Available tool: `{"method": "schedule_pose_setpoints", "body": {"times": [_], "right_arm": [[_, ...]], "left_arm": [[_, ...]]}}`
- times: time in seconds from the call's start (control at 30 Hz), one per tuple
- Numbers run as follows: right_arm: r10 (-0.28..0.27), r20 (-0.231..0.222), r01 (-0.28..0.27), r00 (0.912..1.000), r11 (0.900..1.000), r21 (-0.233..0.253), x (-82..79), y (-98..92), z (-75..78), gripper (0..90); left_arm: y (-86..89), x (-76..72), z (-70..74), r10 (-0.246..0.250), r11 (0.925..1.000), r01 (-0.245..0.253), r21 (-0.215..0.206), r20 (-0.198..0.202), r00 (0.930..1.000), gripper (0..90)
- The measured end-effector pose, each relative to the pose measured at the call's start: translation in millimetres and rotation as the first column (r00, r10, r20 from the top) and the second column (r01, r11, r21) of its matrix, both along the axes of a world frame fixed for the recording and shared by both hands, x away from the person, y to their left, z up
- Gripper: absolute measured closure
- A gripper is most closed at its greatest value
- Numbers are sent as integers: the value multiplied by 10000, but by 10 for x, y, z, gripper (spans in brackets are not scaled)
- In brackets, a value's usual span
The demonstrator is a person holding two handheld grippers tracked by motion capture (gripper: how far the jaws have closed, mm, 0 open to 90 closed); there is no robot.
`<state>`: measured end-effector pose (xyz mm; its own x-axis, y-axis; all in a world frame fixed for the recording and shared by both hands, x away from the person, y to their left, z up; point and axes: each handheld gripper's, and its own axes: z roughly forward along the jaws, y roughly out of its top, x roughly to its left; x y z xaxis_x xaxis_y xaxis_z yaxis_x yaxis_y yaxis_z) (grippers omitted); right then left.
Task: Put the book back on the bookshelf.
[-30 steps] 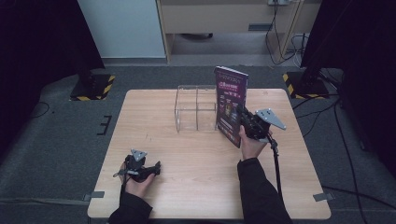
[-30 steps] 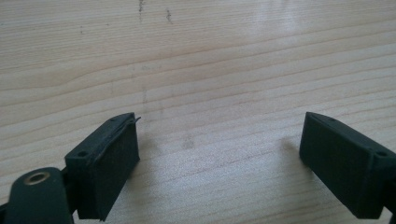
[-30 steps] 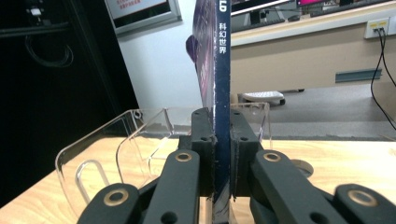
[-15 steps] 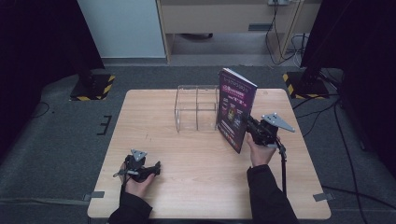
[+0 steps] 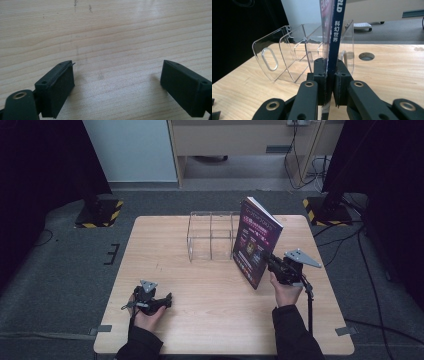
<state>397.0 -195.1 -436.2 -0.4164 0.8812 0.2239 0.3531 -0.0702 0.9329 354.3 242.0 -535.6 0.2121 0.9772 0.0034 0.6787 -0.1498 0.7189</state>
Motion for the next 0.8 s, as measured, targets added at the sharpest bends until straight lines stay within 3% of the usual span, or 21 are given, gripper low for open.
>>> {"method": "schedule_pose_setpoints", "body": {"times": [0.47,0.8], "right_arm": [[198,-201,-201,9996,9997,-148,-159,-55,-119,822],[62,261,-63,9996,10000,43,-122,-125,130,772]], "left_arm": [[0,0,0,-6,10000,6,6,-5,10000,109],[0,0,0,-7,10000,7,10,-6,10000,109]]}}
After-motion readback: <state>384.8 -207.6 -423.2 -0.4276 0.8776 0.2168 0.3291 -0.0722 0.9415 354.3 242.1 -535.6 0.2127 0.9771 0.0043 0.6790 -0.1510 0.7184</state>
